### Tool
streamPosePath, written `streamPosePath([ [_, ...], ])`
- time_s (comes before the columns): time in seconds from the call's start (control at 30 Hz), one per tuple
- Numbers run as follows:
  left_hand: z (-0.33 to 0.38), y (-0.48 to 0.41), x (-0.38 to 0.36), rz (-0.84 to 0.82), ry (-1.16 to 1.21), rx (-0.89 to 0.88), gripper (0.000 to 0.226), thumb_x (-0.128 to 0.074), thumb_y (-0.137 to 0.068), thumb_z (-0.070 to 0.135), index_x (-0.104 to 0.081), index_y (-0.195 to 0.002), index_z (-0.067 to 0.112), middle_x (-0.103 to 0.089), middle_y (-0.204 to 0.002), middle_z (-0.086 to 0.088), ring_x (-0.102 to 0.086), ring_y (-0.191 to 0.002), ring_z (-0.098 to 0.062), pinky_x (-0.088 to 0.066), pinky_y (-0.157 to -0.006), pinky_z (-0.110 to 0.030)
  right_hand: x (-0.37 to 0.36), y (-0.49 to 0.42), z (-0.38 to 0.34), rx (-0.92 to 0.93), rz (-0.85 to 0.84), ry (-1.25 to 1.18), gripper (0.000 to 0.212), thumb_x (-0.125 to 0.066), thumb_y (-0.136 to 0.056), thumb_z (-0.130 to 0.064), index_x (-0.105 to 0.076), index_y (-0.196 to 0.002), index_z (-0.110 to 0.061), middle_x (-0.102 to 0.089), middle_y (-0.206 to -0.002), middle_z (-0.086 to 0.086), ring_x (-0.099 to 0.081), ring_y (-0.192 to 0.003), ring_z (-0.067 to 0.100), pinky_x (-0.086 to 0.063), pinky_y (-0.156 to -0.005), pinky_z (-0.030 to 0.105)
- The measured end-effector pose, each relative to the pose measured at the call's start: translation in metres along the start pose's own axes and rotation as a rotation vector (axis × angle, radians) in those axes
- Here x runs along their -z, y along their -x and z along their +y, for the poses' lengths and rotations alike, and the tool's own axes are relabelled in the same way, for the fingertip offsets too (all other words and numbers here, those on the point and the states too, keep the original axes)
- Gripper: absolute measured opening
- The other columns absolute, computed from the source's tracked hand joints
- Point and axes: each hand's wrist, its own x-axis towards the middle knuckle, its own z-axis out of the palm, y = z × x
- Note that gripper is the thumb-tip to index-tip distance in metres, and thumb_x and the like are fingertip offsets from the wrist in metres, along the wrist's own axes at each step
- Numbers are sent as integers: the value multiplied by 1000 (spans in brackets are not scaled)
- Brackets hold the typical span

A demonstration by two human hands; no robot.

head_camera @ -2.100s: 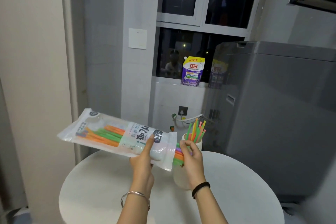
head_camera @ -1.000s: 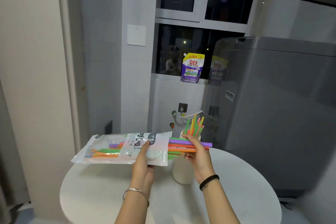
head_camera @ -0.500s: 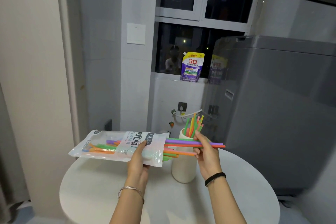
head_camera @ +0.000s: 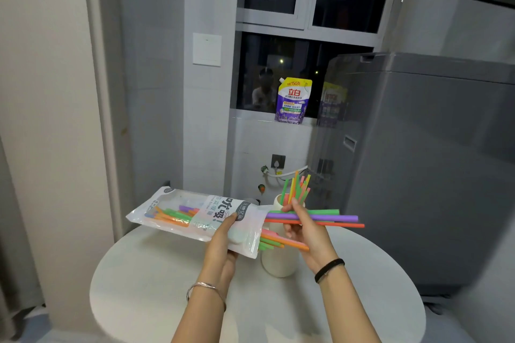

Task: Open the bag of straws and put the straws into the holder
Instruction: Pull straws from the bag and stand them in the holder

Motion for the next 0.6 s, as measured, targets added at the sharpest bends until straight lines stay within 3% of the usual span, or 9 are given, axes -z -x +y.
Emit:
streamPosePath([
  [0.1,0,0,1,-2,50,25,38,-63,-86,8,-57,-124,12,-70,-101,-5,-66,-88,-20,-58,-76,-37,0,-6,-7,134,197,30,40,-53,-92,-34,-58,-57,-15,-45,-37,-6,-40,-36,7,-34,-38,16],
  [0.2,0,0,1,11,101,39,36,-61,-88,8,-55,-123,13,-69,-95,-3,-66,-82,-17,-59,-62,-31,4,-12,-19,262,254,23,40,-50,-93,-35,-62,-63,-11,-45,-36,-6,-38,-31,5,-30,-33,15],
  [0.33,2,-3,0,25,145,21,41,-58,-90,8,-50,-130,13,-66,-96,-3,-64,-82,-17,-58,-66,-33,12,-24,-46,354,280,129,41,-49,-94,-33,-63,-64,-10,-47,-39,-3,-39,-30,5,-30,-33,14],
  [0.43,2,-6,0,31,153,12,44,-58,-90,7,-48,-134,12,-65,-98,-4,-63,-84,-18,-53,-80,-40,15,-36,-68,351,277,222,41,-49,-94,-32,-64,-77,2,-50,-54,7,-41,-30,3,-34,-33,14],
  [0.6,-1,-9,-1,54,175,25,42,-58,-90,6,-49,-131,13,-65,-98,-5,-62,-84,-19,-49,-85,-42,14,-45,-95,387,278,248,43,-48,-95,-29,-62,-60,-10,-55,-48,0,-43,-29,3,-34,-33,13],
])
